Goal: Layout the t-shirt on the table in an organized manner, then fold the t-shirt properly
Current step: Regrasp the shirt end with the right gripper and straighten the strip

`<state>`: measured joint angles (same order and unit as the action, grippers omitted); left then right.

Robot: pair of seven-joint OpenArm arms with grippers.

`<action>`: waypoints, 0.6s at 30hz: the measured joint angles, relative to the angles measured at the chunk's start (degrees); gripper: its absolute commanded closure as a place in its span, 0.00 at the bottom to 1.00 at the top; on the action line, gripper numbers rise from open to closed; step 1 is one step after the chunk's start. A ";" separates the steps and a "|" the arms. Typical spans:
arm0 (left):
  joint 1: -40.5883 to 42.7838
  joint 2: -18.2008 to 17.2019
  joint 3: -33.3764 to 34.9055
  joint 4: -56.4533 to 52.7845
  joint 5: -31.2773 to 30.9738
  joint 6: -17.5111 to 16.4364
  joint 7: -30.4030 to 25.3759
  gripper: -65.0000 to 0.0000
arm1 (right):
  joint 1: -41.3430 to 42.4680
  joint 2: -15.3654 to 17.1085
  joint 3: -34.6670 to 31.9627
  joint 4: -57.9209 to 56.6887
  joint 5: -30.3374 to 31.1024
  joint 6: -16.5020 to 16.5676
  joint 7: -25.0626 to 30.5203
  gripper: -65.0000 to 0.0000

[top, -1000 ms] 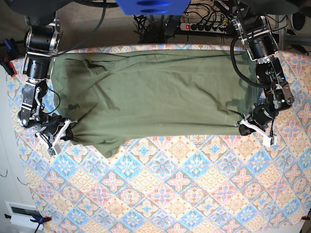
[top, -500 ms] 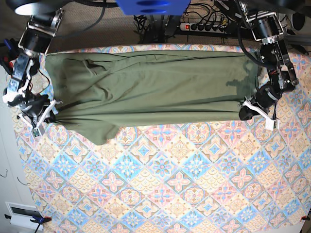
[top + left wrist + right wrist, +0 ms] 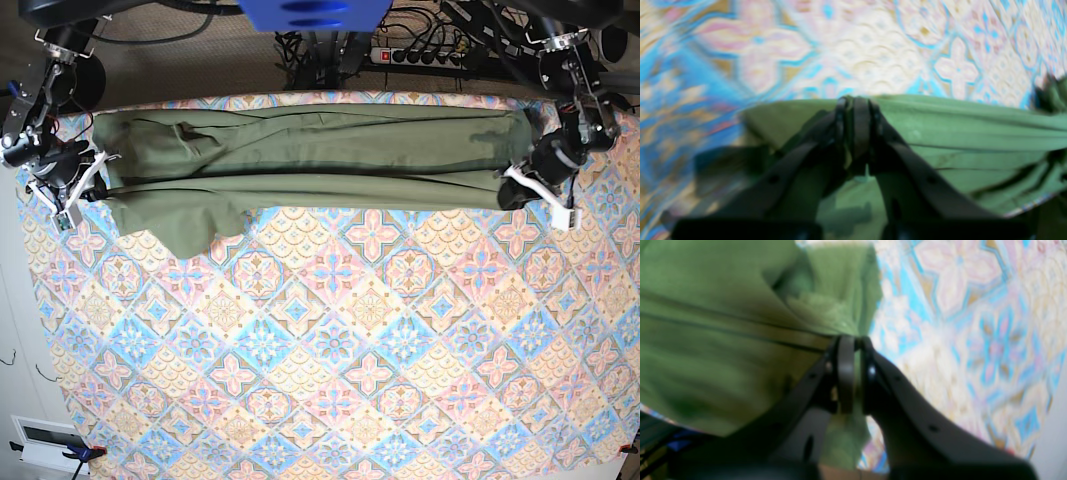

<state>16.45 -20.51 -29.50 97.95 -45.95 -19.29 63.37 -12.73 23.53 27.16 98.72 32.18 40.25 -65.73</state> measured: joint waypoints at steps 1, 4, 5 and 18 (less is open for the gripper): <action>0.46 -0.15 -0.81 0.00 0.72 0.31 -0.13 1.00 | -0.42 0.04 0.00 0.63 -0.04 -0.02 0.07 0.95; 2.01 -0.59 -2.16 -0.02 1.01 0.57 -0.26 1.00 | -2.47 0.13 0.00 1.42 -0.48 -0.07 -0.15 0.95; 2.49 -0.59 -2.12 -0.02 1.33 0.57 -0.44 1.00 | -3.30 0.07 -0.07 1.42 -0.42 -0.07 -0.52 0.95; 3.21 -1.75 3.98 -0.02 1.29 0.42 3.45 1.00 | -3.63 0.11 1.62 1.84 -0.55 -0.37 -0.59 0.90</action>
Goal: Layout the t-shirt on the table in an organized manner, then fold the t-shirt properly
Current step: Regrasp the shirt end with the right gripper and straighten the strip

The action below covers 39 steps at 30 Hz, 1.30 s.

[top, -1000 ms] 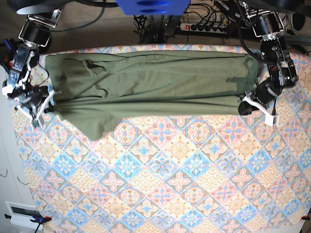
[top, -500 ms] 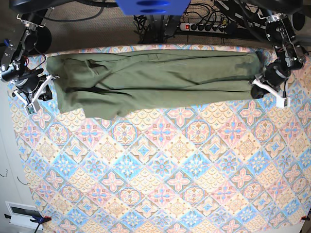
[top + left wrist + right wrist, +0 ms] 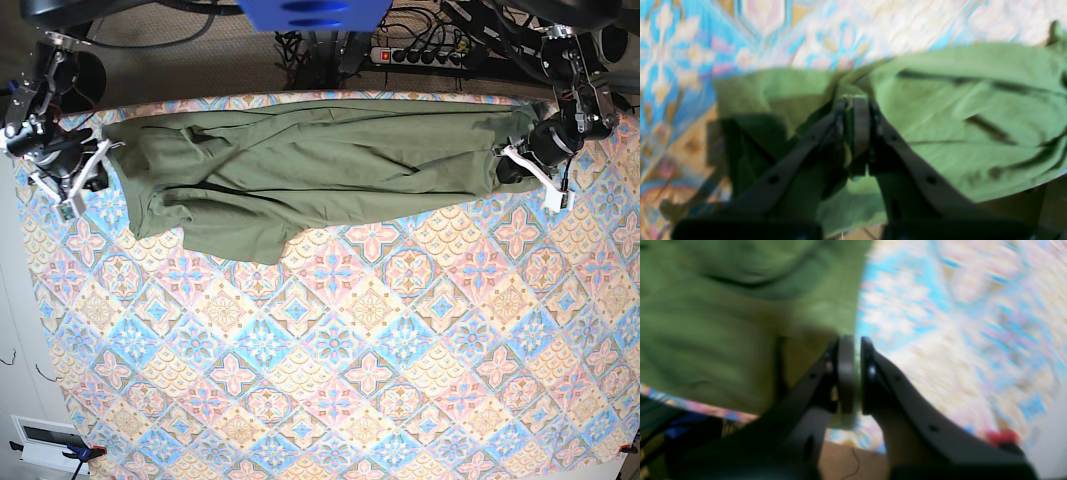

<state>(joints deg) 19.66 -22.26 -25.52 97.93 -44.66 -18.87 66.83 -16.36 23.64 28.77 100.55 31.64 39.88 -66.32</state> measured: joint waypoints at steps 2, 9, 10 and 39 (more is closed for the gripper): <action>-0.09 -1.38 0.31 -0.02 -0.26 -0.04 0.63 1.00 | -0.07 0.02 1.09 2.23 -0.83 -0.07 -0.90 0.81; -0.66 -3.61 -0.13 -0.07 -0.22 -0.02 -0.02 0.77 | 0.31 -0.17 -0.96 10.67 1.40 0.15 -0.02 0.57; -0.98 -3.54 -0.11 -0.07 -0.24 -0.02 0.35 0.73 | 0.02 -0.13 -2.38 10.36 1.40 -0.02 -0.42 0.57; -3.28 -3.45 0.20 -0.11 -0.02 -0.02 0.48 0.64 | 7.02 3.91 -27.61 11.34 -5.70 0.13 0.26 0.57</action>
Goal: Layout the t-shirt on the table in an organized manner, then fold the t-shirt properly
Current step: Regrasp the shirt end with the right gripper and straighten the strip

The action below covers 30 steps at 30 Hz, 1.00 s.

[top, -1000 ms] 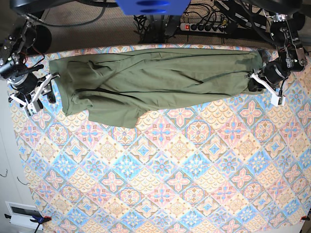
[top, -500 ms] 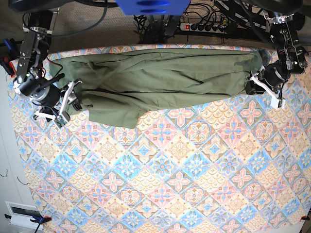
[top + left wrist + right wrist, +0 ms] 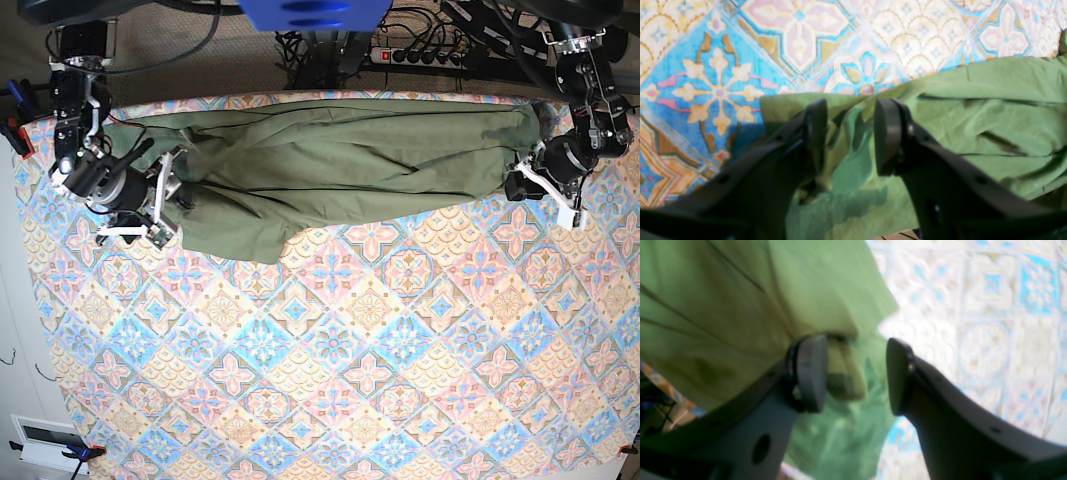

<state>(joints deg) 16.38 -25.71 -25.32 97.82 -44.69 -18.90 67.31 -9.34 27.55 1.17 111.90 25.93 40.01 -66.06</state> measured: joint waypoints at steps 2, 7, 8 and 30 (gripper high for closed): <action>-0.04 -0.02 0.00 0.02 0.00 0.00 -0.04 0.64 | -1.05 0.55 0.00 -0.04 -0.22 0.02 -0.85 0.57; -0.02 0.04 0.00 0.02 0.02 0.00 -0.02 0.64 | -0.76 0.55 -3.67 -0.02 0.02 0.02 0.04 0.57; -0.07 0.04 0.00 0.02 0.02 -0.02 -0.02 0.64 | -0.83 0.42 -4.63 -0.02 0.20 0.15 0.15 0.57; 0.00 0.15 0.00 0.00 -0.15 0.00 -0.02 0.64 | -0.46 0.39 -5.97 -5.27 0.02 0.04 2.73 0.57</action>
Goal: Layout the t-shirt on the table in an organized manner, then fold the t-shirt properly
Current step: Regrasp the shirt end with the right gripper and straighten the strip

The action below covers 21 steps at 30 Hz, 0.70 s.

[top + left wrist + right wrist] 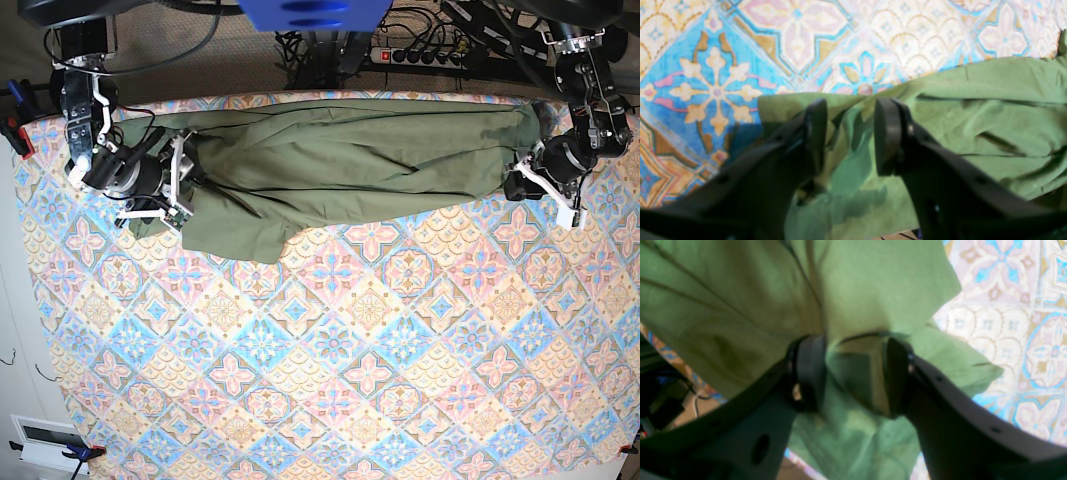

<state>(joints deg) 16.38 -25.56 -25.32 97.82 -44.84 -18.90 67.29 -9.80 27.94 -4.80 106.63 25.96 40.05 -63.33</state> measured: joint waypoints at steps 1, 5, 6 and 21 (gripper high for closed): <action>0.00 0.00 0.00 0.00 0.00 0.00 0.00 0.64 | 0.02 -0.04 0.00 -0.57 0.07 0.00 0.61 0.57; -0.02 0.00 0.00 0.00 0.00 0.00 0.00 0.64 | 0.09 -0.02 0.02 -4.42 -0.04 0.00 1.27 0.71; 0.00 -0.02 0.00 0.00 0.00 0.00 0.02 0.64 | 0.00 -0.07 0.22 -5.51 -0.17 0.00 1.36 0.80; -1.68 -3.34 0.35 0.02 -0.24 -0.28 0.42 0.64 | 3.17 -0.28 12.04 1.55 0.37 0.17 -2.89 0.95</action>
<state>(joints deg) 14.70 -28.91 -24.97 97.84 -45.08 -19.18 67.70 -6.63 27.66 7.25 108.18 26.33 40.23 -66.22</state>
